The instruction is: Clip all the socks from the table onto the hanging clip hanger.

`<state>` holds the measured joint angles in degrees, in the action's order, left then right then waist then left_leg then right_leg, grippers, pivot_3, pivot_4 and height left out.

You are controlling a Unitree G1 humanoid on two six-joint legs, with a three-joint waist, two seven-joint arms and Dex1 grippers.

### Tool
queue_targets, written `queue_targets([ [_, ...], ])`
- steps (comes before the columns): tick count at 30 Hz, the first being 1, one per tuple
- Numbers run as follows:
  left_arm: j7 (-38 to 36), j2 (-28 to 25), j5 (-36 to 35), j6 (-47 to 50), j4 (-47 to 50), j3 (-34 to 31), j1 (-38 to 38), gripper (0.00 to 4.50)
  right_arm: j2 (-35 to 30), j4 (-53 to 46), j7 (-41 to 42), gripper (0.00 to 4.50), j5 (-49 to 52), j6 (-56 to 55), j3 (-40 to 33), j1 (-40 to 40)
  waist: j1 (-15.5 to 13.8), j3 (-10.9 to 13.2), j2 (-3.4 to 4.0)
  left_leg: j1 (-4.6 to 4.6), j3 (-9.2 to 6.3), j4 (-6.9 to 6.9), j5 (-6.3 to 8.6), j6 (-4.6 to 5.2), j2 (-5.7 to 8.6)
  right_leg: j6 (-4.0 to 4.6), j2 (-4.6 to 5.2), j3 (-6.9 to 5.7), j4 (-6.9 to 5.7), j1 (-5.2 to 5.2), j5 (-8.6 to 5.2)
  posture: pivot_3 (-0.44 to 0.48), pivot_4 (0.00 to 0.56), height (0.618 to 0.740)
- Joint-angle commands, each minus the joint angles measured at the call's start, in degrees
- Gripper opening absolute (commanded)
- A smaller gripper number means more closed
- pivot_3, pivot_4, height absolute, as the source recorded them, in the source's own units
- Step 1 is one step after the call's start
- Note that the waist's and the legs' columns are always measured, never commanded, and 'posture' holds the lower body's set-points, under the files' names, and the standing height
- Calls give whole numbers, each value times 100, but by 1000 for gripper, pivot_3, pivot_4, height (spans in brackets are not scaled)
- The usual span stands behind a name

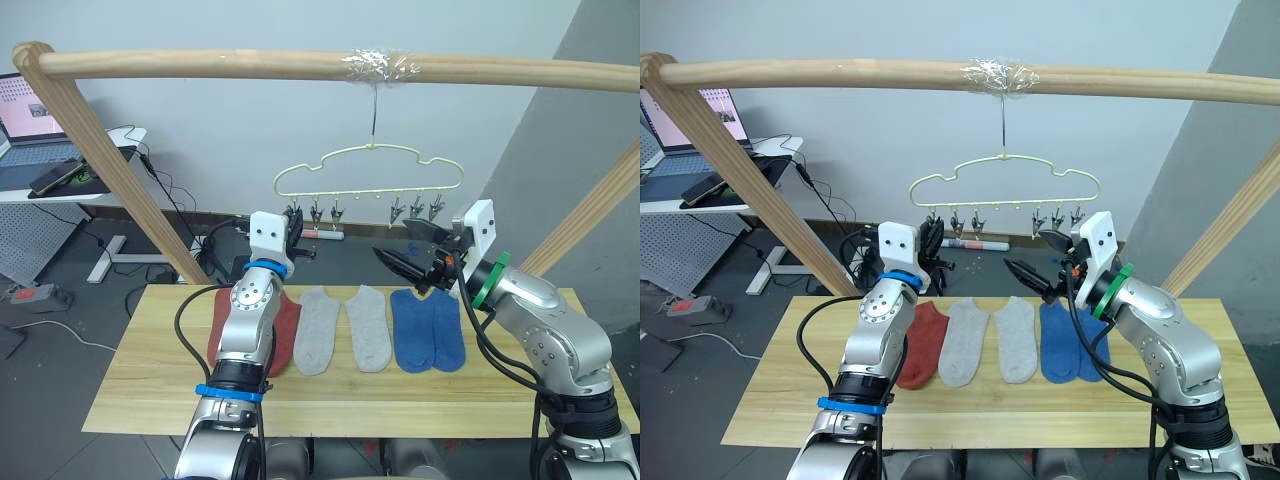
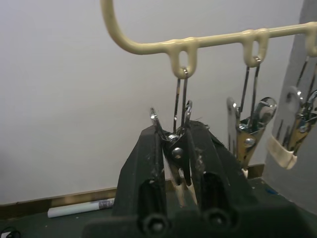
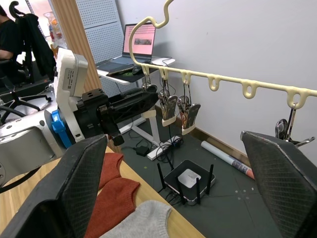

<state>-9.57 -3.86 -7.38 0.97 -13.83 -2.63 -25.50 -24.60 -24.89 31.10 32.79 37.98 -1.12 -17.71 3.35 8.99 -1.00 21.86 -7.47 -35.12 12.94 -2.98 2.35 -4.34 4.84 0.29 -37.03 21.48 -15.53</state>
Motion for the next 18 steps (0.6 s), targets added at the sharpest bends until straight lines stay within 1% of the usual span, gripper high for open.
queue_targets([
  [1,39,-15,62,-110,212,9,-111,1863,-5,-154,9,4500,88,-89,-135,-131,0,0,0,0,0,0,0,0,0,0,0,0,0,0,0,-154,149,740],
  [2,73,-13,76,-103,208,0,-130,2122,-1,-152,7,4500,89,-88,-132,-134,0,0,0,0,0,0,0,0,0,-1,0,0,0,0,0,-154,149,740],
  [18,156,38,3,-81,211,-68,-331,2122,20,-117,9,4500,59,-124,-119,-156,-2,1,0,1,0,0,0,0,0,-1,0,-1,1,1,0,-148,147,740],
])
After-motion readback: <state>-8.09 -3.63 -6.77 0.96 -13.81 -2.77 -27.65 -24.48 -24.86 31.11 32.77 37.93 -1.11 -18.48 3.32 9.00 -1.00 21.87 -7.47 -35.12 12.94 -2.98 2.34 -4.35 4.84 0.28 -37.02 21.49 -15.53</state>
